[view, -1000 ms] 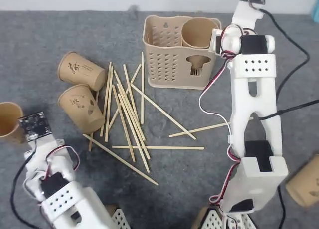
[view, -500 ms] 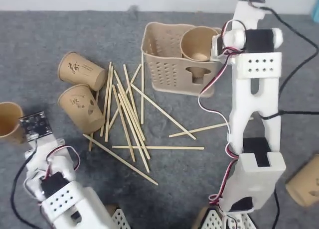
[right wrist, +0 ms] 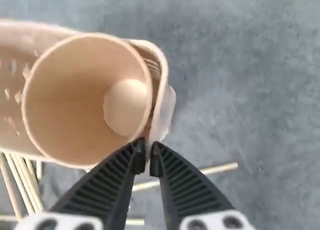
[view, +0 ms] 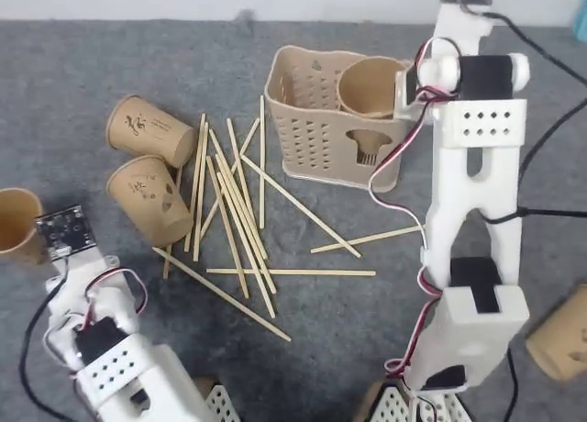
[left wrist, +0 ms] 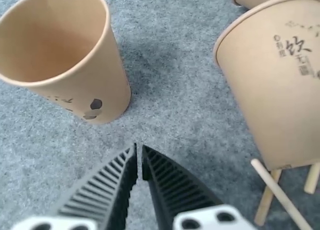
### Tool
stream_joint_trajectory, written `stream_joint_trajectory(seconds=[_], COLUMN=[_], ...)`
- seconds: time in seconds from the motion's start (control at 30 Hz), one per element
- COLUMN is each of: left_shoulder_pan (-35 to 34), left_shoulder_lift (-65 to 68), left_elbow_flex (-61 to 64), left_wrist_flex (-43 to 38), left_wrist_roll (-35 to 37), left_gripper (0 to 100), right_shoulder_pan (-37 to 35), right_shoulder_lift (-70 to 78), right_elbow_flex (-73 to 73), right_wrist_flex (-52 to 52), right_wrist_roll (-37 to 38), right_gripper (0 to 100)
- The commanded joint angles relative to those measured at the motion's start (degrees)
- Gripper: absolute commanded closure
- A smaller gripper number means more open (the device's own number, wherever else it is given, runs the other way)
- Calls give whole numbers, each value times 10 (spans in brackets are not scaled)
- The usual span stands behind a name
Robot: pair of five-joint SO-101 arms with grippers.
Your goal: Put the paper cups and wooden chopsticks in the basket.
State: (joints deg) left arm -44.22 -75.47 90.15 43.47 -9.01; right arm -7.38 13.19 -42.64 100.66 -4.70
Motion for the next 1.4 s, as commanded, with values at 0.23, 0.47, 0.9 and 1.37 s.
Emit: stream_joint_trajectory(seconds=[0.23,0.47,0.9,1.37], left_shoulder_pan=[4,4,4,4], left_shoulder_lift=[-9,-9,-9,-9], left_elbow_flex=[-1,-1,-1,-1], left_wrist_flex=[-15,-15,-14,-15], left_wrist_roll=[-4,-4,-4,-4], left_gripper=[984,984,984,984], right_shoulder_pan=[-15,54,94,89], right_shoulder_lift=[-186,-162,-69,-50], right_elbow_flex=[150,164,72,-54], right_wrist_flex=[24,23,20,23], right_wrist_roll=[43,80,127,34], right_gripper=[991,991,832,826])
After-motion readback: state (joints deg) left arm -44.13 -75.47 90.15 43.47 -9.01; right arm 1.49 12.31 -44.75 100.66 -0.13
